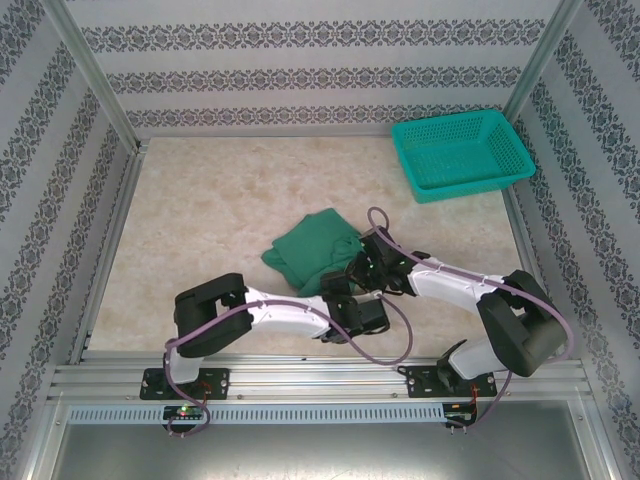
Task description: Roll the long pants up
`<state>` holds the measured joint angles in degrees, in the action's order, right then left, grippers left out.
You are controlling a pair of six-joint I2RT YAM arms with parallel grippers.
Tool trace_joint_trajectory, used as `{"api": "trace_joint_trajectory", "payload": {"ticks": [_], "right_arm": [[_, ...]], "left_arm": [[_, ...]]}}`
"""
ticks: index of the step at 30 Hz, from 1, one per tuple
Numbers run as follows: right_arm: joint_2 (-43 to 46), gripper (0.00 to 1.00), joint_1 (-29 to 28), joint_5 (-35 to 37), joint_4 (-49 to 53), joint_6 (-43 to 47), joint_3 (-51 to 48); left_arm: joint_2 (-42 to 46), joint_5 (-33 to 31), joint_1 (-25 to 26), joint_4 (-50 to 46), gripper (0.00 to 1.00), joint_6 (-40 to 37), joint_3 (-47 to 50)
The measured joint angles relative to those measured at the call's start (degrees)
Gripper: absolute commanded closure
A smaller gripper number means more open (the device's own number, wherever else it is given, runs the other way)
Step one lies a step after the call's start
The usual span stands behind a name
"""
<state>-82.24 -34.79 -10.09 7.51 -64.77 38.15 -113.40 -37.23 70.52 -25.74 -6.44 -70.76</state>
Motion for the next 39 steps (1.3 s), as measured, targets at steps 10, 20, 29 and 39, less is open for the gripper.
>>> {"api": "trace_joint_trajectory", "payload": {"ticks": [10,20,29,39], "right_arm": [[3.04,1.0,3.54,0.59,-3.13,-0.35,-2.27],[5.7,0.02,7.34,-0.2,1.29,1.33,-1.11],[19.76,0.02,17.77,-3.19,13.11,8.33,4.48],[17.51,0.02,19.69,-6.95,18.34,10.71,2.97]], "left_arm": [[-1.11,6.64,-1.9,1.18,1.0,-0.72,-2.56],[2.71,24.2,-5.79,3.78,1.0,-5.09,-2.45],[6.38,50.58,-20.59,4.07,1.0,5.18,0.85],[10.97,72.76,-27.28,12.0,1.0,14.12,10.01]]}}
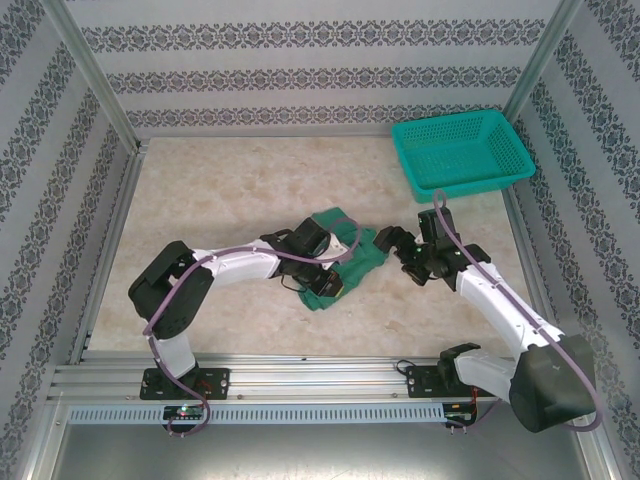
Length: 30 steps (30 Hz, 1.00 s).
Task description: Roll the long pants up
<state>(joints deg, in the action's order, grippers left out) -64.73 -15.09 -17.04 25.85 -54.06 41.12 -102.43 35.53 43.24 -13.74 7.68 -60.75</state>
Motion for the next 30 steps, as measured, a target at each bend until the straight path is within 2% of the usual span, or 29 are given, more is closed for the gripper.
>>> {"api": "trace_joint_trajectory", "payload": {"ticks": [8,13,18,23,30], "right_arm": [[-1.99,0.02,0.35,-3.78,-1.01,-0.22,-0.48],[-2.01,0.02,0.35,-6.21,-2.14,-1.27,-0.48],[0.28,0.02,0.35,-7.32,-2.54,-2.03,-0.55],[2.38,0.02,0.2,-8.15,-4.61,-3.23,-1.38],[-4.63,0.02,-3.39,-8.39,-11.74,-4.7,-2.32]], "left_arm": [[0.96,18.21,-2.12,14.93,1.0,10.71,7.72],[0.72,26.49,-5.64,34.71,1.0,25.31,13.38],[-2.51,30.21,-8.09,52.54,1.0,39.17,14.25],[-4.0,30.95,-8.61,61.09,1.0,48.0,14.25],[-6.16,31.69,-10.54,75.47,1.0,58.29,15.37]]}}
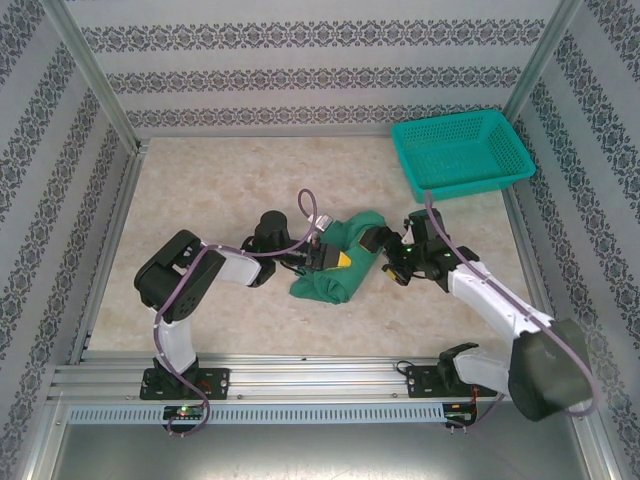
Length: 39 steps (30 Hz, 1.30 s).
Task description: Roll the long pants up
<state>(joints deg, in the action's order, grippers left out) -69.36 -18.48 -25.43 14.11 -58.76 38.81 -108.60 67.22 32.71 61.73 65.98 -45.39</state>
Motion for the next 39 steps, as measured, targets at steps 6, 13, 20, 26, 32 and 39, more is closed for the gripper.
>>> {"api": "trace_joint_trajectory", "payload": {"ticks": [6,13,20,26,32,39], "right_arm": [[-13.51,0.04,-3.23,-0.81,-8.52,-0.22,0.57],[-24.41,1.0,-5.31,-6.51,-19.32,-0.2,1.95],[-21.84,1.0,-5.31,-4.63,-23.02,-0.52,-2.1],[-12.26,1.0,-8.5,2.84,-18.62,-5.07,-7.63],[-4.81,1.0,-16.44,12.83,-5.6,-8.46,-7.45],[-3.56,1.0,-16.55,15.3,-1.05,-10.16,-7.72]], "left_arm": [[-7.19,-0.04,-1.36,9.81,1.0,5.57,2.64],[-9.31,-0.85,-2.97,10.43,0.76,4.74,5.31],[2.1,-9.64,-2.32,-34.58,0.47,-26.86,-2.75],[17.07,-35.15,0.11,-60.11,0.0,-45.55,-8.61],[18.95,-65.09,22.12,-73.07,0.0,-55.65,-14.6],[13.27,-101.33,37.94,-82.38,0.0,-56.54,-22.45]]}}
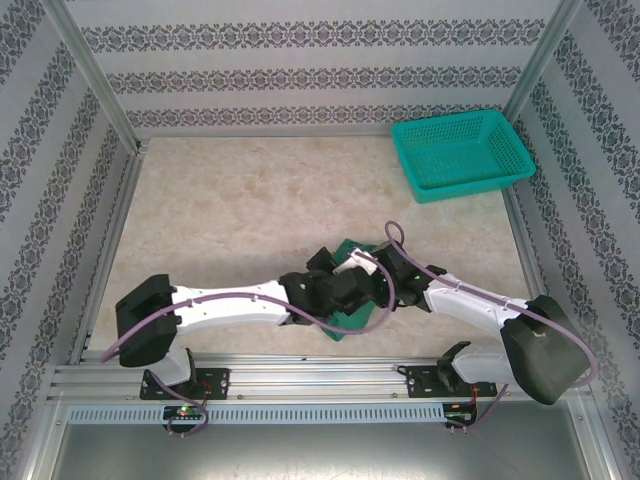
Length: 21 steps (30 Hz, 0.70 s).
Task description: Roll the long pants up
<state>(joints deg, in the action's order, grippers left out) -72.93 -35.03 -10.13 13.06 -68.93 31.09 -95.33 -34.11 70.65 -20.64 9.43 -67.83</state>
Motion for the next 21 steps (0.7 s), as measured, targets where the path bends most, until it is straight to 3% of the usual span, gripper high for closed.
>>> {"api": "trace_joint_trajectory", "payload": {"ticks": [2,9,21], "right_arm": [[-0.07,1.0,0.0,0.15,-1.11,-1.4,-0.57],[0.63,1.0,0.9,1.22,-12.92,-10.45,-5.31],[5.38,1.0,1.77,6.32,-7.28,-12.83,-5.6]], "left_arm": [[-1.9,-5.01,2.12,-2.08,0.0,1.22,-1.29],[-4.24,-0.66,7.26,-4.17,0.0,7.15,3.69],[-10.69,-3.69,7.23,-6.99,0.0,6.19,-1.33]]}}
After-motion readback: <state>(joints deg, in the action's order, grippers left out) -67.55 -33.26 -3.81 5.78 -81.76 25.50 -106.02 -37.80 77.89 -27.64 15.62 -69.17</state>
